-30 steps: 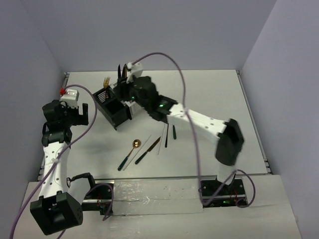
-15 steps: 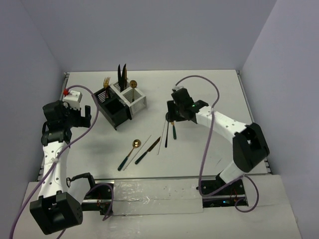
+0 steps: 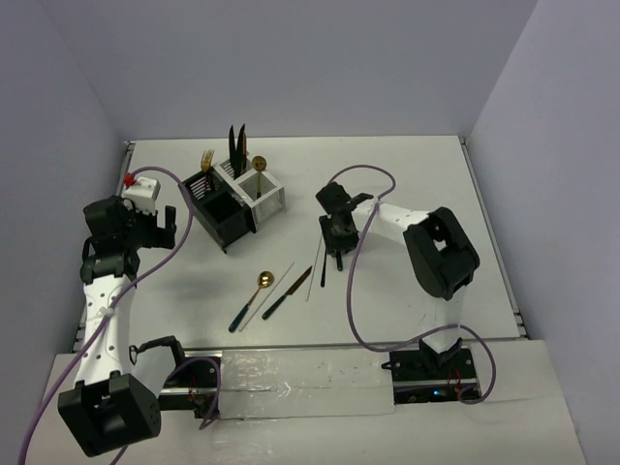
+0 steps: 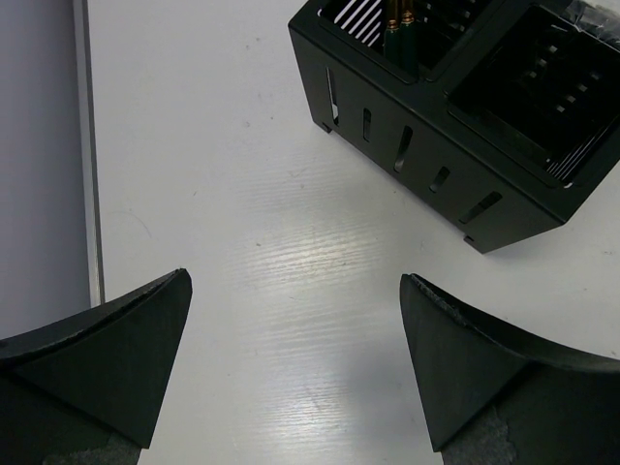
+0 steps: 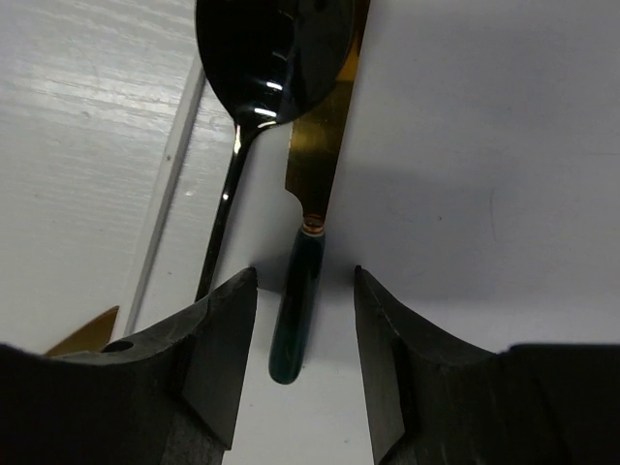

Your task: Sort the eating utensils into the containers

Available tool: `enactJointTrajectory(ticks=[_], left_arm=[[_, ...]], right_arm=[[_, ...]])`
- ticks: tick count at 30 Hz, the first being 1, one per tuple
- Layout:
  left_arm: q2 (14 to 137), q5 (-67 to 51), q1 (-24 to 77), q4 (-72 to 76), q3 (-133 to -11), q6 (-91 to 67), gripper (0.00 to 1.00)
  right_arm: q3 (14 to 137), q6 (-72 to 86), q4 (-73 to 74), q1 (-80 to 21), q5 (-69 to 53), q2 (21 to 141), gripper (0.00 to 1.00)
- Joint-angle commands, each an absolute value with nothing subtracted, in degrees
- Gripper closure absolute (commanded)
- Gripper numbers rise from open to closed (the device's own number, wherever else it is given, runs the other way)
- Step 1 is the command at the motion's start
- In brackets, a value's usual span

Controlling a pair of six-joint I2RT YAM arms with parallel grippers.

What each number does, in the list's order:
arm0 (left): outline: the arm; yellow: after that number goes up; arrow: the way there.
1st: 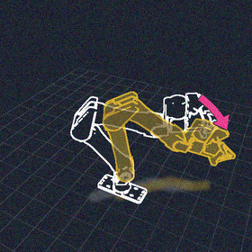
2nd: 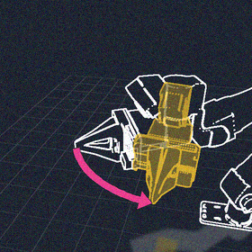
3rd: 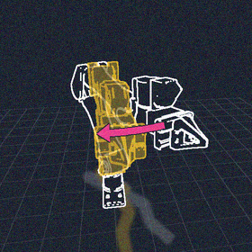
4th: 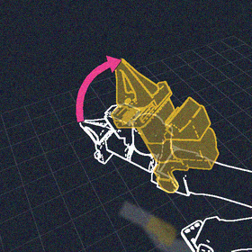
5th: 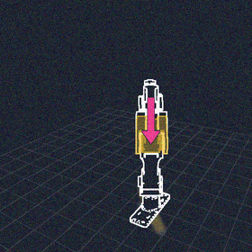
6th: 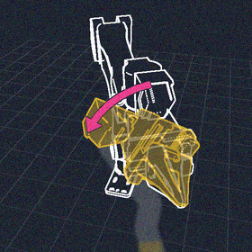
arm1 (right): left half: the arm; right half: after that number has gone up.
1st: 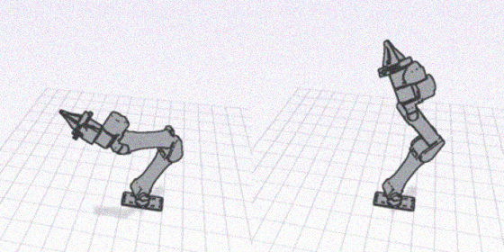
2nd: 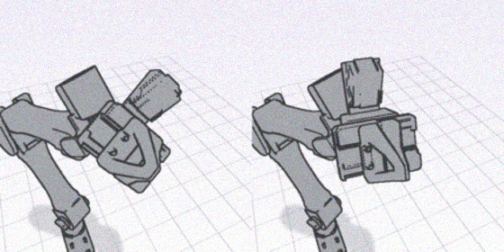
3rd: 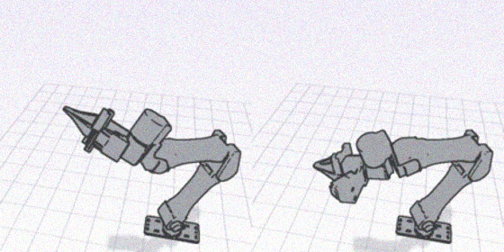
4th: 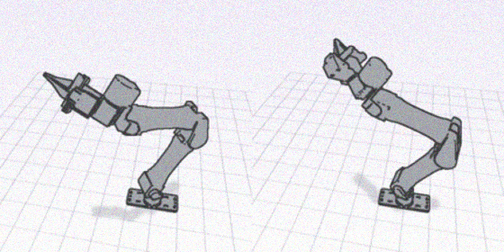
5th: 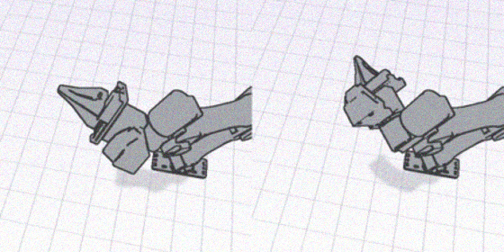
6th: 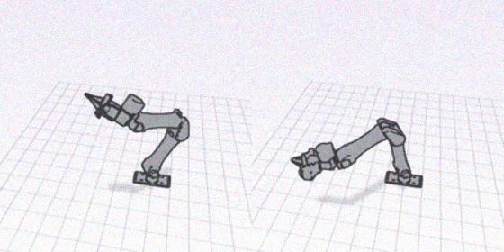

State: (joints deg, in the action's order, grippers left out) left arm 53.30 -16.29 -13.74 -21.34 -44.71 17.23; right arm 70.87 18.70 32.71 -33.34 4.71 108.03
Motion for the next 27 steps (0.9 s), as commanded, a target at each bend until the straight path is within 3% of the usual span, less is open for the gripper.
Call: enactJointTrajectory(ticks=[1, 3, 6, 7, 10, 16, 22, 26, 27], left_arm=[[52.7, -15.2, -14.2, -20.0, -44.4, 18.3, 0.01], [53.0, -15.4, -14.2, -19.7, -44.5, 17.8, 0.01], [53.2, -16.1, -14.2, -20.0, -44.7, 17.6, 0.01], [53.0, -16.0, -14.2, -20.0, -44.7, 17.7, 0.01], [52.4, -15.1, -14.2, -20.2, -44.8, 18.3, 0.01], [52.6, -14.7, -14.2, -20.0, -44.7, 18.5, 0.01], [53.6, -14.9, -14.2, -18.8, -44.5, 17.7, 0.01], [54.9, -14.4, -14.2, -16.5, -43.5, 15.7, 0.01], [55.2, -14.2, -14.2, -16.0, -43.2, 15.2, 0.01]], right_arm=[[74.8, 18.3, 35.1, -32.4, 5.5, 109.5, 0.49], [76.7, 18.2, 36.4, -32.1, 6.1, 112.0, 0.52], [77.8, 18.2, 37.4, -31.4, 7.0, 113.7, 0.7], [77.6, 18.2, 37.5, -31.2, 7.6, 113.8, 0.84], [76.2, 18.3, 37.7, -30.9, 8.2, 112.4, 1.0], [73.5, 18.9, 36.7, -29.8, 13.7, 106.2, 1.0], [73.5, 16.7, 26.0, -31.8, 20.4, 90.1, 1.0], [69.5, 9.7, 2.4, -38.7, 23.4, 80.2, 1.0], [67.6, 7.4, -12.8, -39.9, 22.6, 78.7, 1.0]])
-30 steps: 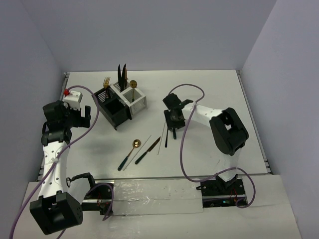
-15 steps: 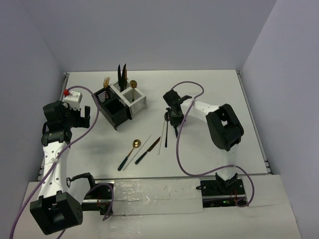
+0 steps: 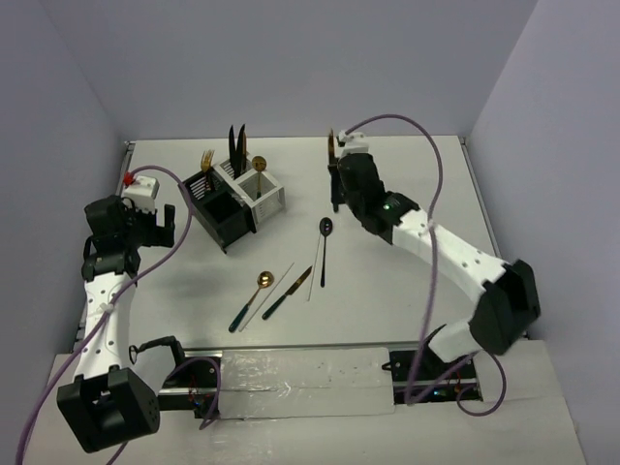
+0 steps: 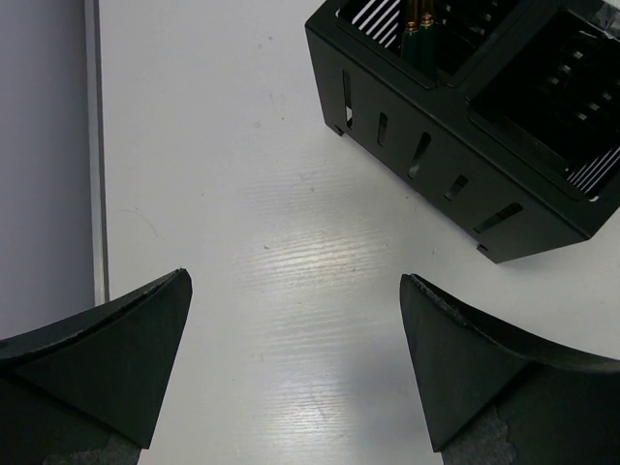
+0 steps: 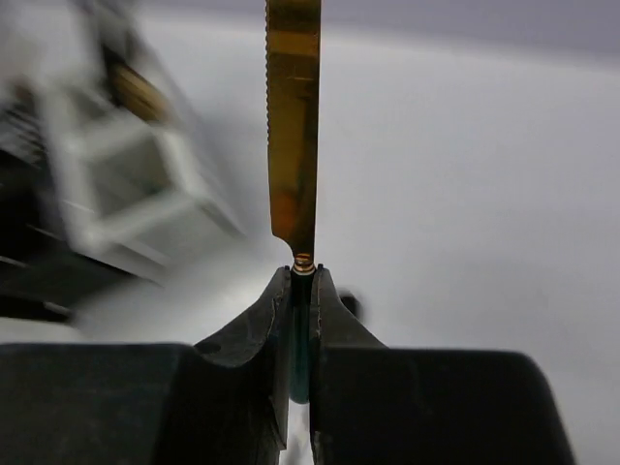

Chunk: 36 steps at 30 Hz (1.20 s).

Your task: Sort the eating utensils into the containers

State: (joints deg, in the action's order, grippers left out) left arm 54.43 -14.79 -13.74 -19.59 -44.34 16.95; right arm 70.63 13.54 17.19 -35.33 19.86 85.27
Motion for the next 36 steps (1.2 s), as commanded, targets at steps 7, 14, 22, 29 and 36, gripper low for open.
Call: enactJointTrajectory(ticks=[7, 14, 22, 29, 36], left_arm=[[58.5, -7.3, -14.2, -8.7, -38.7, 13.8, 0.01], [59.0, -4.4, -14.3, -5.3, -35.1, 15.0, 0.01], [59.8, -5.0, -14.4, -4.7, -35.2, 14.9, 0.01], [58.0, -6.2, -14.5, -5.6, -35.4, 14.9, 0.01], [57.6, -6.3, -14.5, -5.8, -35.9, 15.2, 0.01]], right_arm=[[73.1, 11.8, -55.0, -43.2, 17.4, 96.6, 1.0], [102.3, 14.5, -43.2, -43.3, 17.4, 120.0, 1.0], [111.9, 18.5, -29.5, -44.0, 15.5, 132.1, 1.0], [125.5, 20.0, -16.8, -44.0, 15.0, 142.0, 1.0], [126.9, 20.3, -15.0, -44.3, 15.7, 143.3, 1.0]])
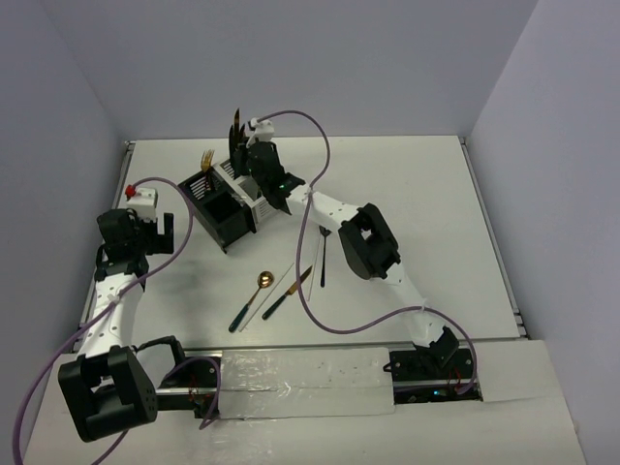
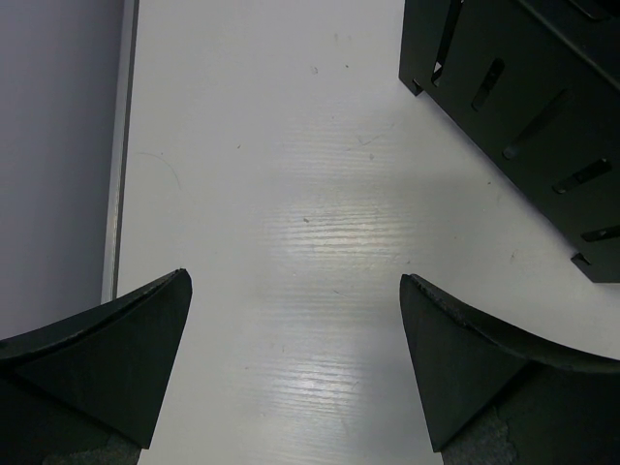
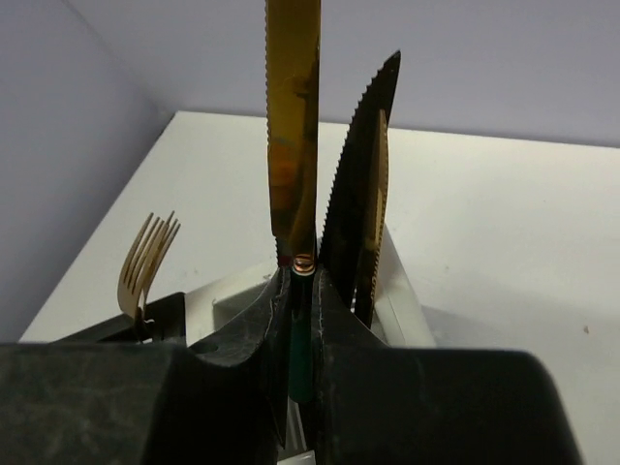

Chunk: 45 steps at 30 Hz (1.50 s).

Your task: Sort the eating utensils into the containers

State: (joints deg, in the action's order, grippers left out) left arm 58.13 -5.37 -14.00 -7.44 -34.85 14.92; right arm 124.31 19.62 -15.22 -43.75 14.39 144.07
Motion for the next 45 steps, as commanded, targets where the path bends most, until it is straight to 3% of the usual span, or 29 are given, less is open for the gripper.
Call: enactJointTrajectory(ticks=[1, 4, 5, 7, 10, 19, 26, 32, 37, 45], left_arm=[[57.7, -6.6, -14.5, -6.1, -36.0, 15.2, 0.01], [57.8, -7.0, -14.5, -6.9, -36.7, 15.4, 0.01], [57.7, -7.2, -14.5, -7.6, -37.0, 15.5, 0.01], [57.6, -8.7, -14.5, -9.0, -38.1, 15.8, 0.01], [57.3, -13.0, -14.4, -13.9, -40.7, 16.8, 0.01], [55.5, -37.8, -12.5, -38.3, -50.7, 27.3, 0.11], [61.1, -23.9, 13.0, -44.8, -51.4, 27.9, 0.13], [69.1, -15.7, 25.9, -41.2, -48.8, 24.9, 0.12], [78.0, -8.0, 31.8, -38.3, -47.7, 22.5, 0.18], [78.3, -12.3, 34.7, -41.0, -45.7, 23.6, 0.21]], right_arm=[[126.7, 20.3, -14.9, -44.3, 15.9, 143.1, 0.93], [124.4, 20.0, -15.1, -44.3, 14.0, 141.5, 0.73], [123.6, 20.2, -15.8, -44.3, 12.8, 140.1, 0.59], [120.7, 20.0, -17.4, -44.4, 11.8, 138.5, 0.48], [117.9, 18.8, -17.7, -44.6, 9.9, 134.6, 0.42], [100.6, 17.0, -15.0, -44.8, 5.4, 111.3, 0.41], [78.7, 15.5, -7.9, -44.1, 13.7, 84.2, 0.4], [62.0, 16.3, -6.2, -43.4, 20.7, 70.8, 0.4], [57.0, 15.6, -3.4, -43.2, 23.7, 68.3, 0.4], [57.9, 14.8, -0.3, -43.2, 24.9, 69.3, 0.4]])
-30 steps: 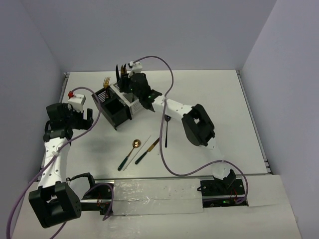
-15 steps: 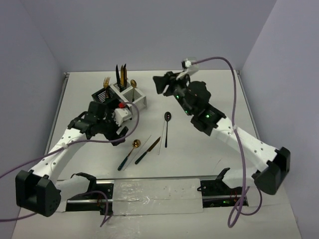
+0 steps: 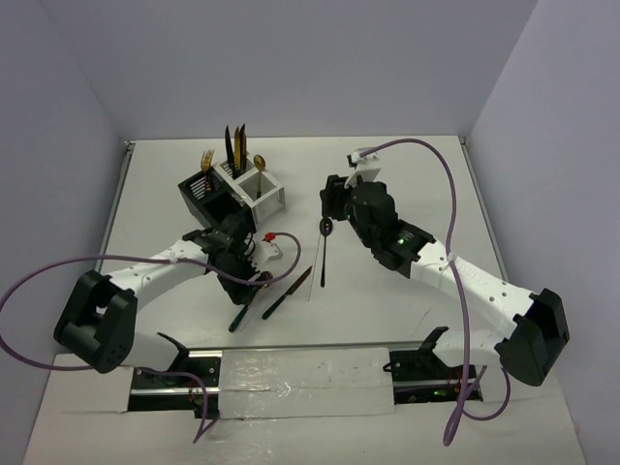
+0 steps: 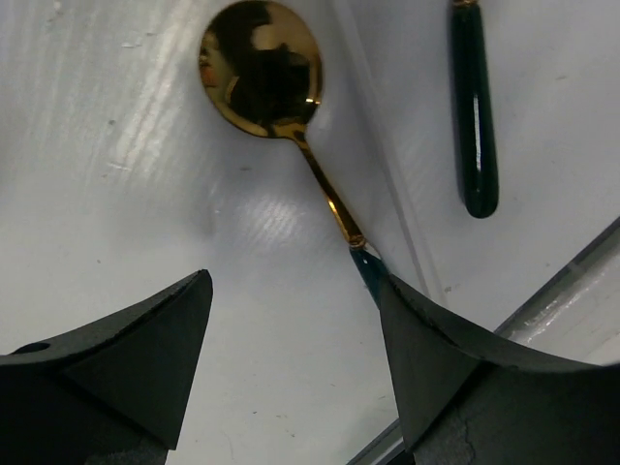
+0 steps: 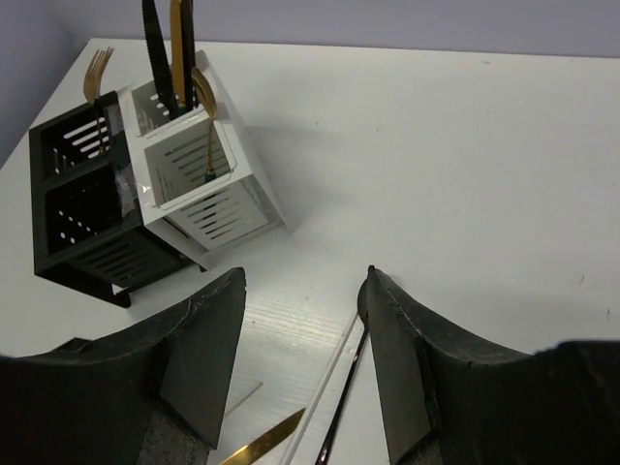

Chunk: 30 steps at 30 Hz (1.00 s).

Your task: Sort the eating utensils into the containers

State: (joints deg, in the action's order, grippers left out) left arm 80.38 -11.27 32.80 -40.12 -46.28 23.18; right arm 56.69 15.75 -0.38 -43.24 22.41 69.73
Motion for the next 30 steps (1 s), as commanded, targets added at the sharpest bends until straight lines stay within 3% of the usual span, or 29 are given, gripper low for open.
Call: enactJointTrajectory(ticks=[1, 8, 19, 23, 26, 29, 30], left_arm=[[77.6, -12.3, 35.2, -41.2, -45.4, 23.7, 0.21], [80.1, -7.2, 38.2, -38.2, -42.2, 21.9, 0.21], [87.4, -0.3, 40.5, -32.5, -41.4, 17.8, 0.37], [87.8, 1.7, 40.4, -32.6, -41.6, 17.8, 0.53], [87.7, 1.1, 40.4, -32.9, -41.6, 18.5, 0.72], [88.2, 0.5, 40.5, -32.7, -41.9, 18.4, 1.0], [88.4, 0.5, 40.4, -32.6, -42.0, 18.2, 1.0]], right_arm=[[57.8, 14.7, -0.3, -43.2, 25.0, 69.4, 0.4], [57.4, 14.3, -0.4, -43.2, 25.8, 70.1, 0.39], [57.1, 13.6, 0.7, -43.0, 27.0, 70.4, 0.39], [57.1, 13.1, 0.7, -42.9, 26.7, 70.2, 0.39], [56.9, 12.7, 0.6, -42.8, 27.1, 69.9, 0.39], [56.6, 12.7, 0.4, -42.5, 27.2, 69.3, 0.39], [56.5, 12.8, 0.4, -42.5, 27.2, 69.2, 0.39]])
